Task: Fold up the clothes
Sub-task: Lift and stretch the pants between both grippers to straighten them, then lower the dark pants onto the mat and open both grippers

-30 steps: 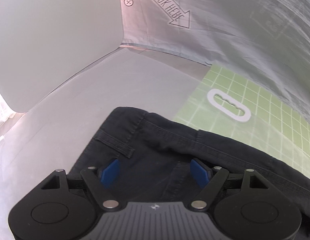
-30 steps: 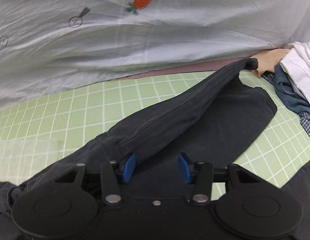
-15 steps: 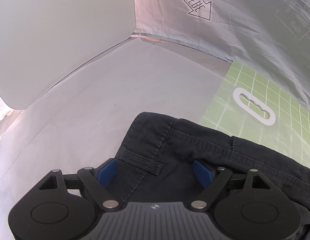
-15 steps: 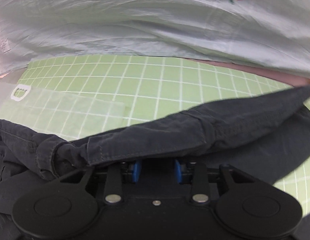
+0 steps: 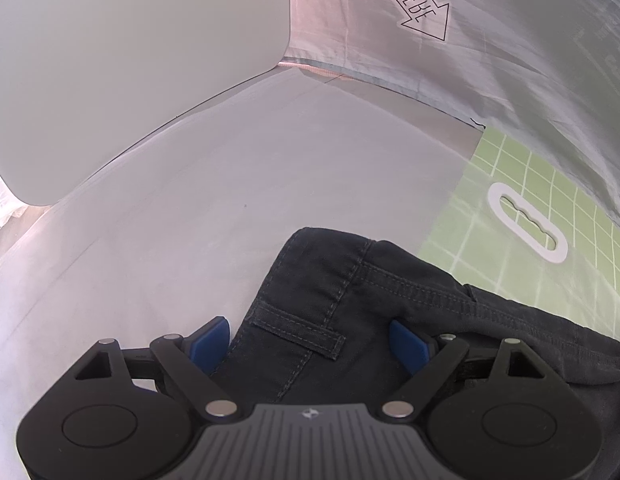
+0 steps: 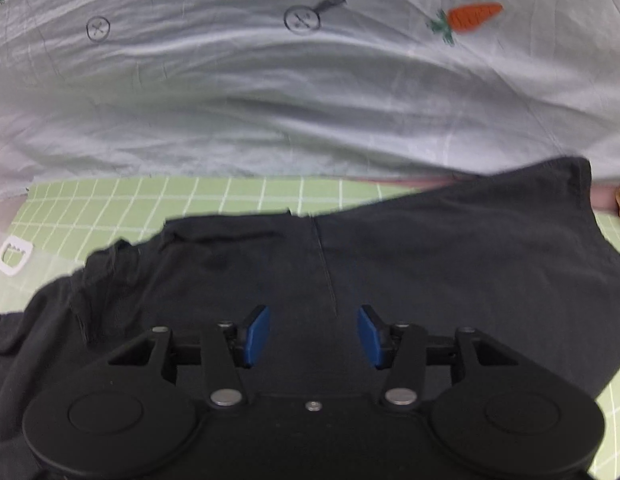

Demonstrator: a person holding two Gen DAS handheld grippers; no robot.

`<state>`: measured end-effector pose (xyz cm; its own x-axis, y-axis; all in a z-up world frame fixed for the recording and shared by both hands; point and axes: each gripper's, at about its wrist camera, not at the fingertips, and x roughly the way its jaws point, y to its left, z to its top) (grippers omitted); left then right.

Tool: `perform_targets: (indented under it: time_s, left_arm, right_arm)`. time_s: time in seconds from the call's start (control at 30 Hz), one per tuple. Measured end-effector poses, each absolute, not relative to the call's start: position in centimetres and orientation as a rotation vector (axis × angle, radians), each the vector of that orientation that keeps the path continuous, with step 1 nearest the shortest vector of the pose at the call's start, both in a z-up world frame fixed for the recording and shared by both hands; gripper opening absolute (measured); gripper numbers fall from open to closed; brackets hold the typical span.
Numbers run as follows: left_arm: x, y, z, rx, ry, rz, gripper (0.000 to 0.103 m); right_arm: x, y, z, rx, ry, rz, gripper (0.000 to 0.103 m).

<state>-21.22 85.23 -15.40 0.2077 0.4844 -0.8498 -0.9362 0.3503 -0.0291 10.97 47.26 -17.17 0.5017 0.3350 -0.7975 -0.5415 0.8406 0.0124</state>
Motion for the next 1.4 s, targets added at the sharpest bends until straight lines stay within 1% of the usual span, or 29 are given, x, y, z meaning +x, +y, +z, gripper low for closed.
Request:
perform_targets:
  time_s: [0.17,0.23,0.27,0.3,0.33,0.37,0.4,0.43,0.47,0.5,0.57,0.63,0.73,0.77,0.83,0.9,0.97,1.07,1.27,1.4]
  left_arm:
    - [-22.0,85.9,-15.8,-0.697,0.828,1.076,0.091]
    - [-22.1,86.1,-15.8,-0.696,0.812,1.074,0.090]
    - [-22.0,86.0,-15.8,-0.684,0.809,1.079,0.086]
    - [-21.9,85.9,-15.7,-0.671,0.805,1.084,0.075]
    - [-21.9,85.8,-15.6,-0.678,0.789,1.069,0.068]
    - [-21.9,85.7,-15.4,-0.686,0.773,1.054,0.049]
    - [-22.0,85.6,-15.2,-0.693,0.757,1.039,0.033]
    - [-22.1,85.5,-14.9,-0.694,0.742,1.060,0.031]
    - [-22.3,85.4,-14.5,-0.683,0.732,1.078,0.024]
    - [-22.5,85.4,-14.0,-0.671,0.721,1.096,0.023]
    - [-23.8,85.7,-12.9,-0.719,0.642,1.122,0.022]
    - [-24.5,86.3,-12.5,-0.766,0.608,1.162,0.022]
    - [-23.9,86.8,-13.4,-0.765,0.680,1.216,0.026]
    - [-23.6,86.8,-13.5,-0.761,0.711,1.228,0.030]
    - [-23.2,86.1,-12.6,-0.743,0.715,1.257,0.041]
    - [-23.0,85.2,-11.6,-0.731,0.701,1.252,0.066]
    - [-22.7,83.6,-10.5,-0.729,0.659,1.194,0.072]
    - [-20.8,80.1,-9.6,-0.681,0.686,1.132,0.078]
    - [-16.1,72.2,-10.8,-0.621,0.823,0.981,0.078]
    - [-13.1,67.3,-11.8,-0.567,0.905,0.909,0.078]
  right_arm:
    - [9.0,43.7,-18.7,-0.232,0.977,0.479,0.052]
    - [8.4,42.5,-18.7,-0.224,0.984,0.455,0.053]
    - [8.1,42.2,-18.6,-0.226,0.985,0.445,0.053]
    - [7.9,41.9,-18.6,-0.229,0.985,0.435,0.053]
    - [7.7,41.7,-18.5,-0.232,0.985,0.427,0.053]
    - [7.6,41.6,-18.3,-0.233,0.982,0.421,0.053]
    - [7.5,41.5,-18.2,-0.236,0.980,0.417,0.053]
    - [7.3,41.4,-18.1,-0.238,0.977,0.413,0.053]
    - [7.2,41.3,-18.0,-0.242,0.975,0.411,0.053]
    - [7.1,41.3,-17.9,-0.245,0.972,0.409,0.053]
    - [7.0,41.1,-17.8,-0.252,0.969,0.403,0.053]
    - [6.9,40.7,-17.7,-0.265,0.968,0.393,0.053]
    - [6.9,39.7,-17.6,-0.262,0.967,0.373,0.053]
    - [6.9,39.2,-17.6,-0.248,0.970,0.365,0.054]
    - [7.1,38.1,-17.6,-0.225,0.972,0.346,0.055]
    - [7.6,36.8,-17.6,-0.210,0.967,0.310,0.060]
    - [8.4,35.1,-17.5,-0.179,0.959,0.264,0.063]
    - [9.8,31.9,-17.4,-0.100,0.947,0.183,0.065]
    - [14.9,25.6,-18.1,0.019,0.920,0.054,0.065]
    - [19.6,22.6,-18.4,0.062,0.883,-0.008,0.067]
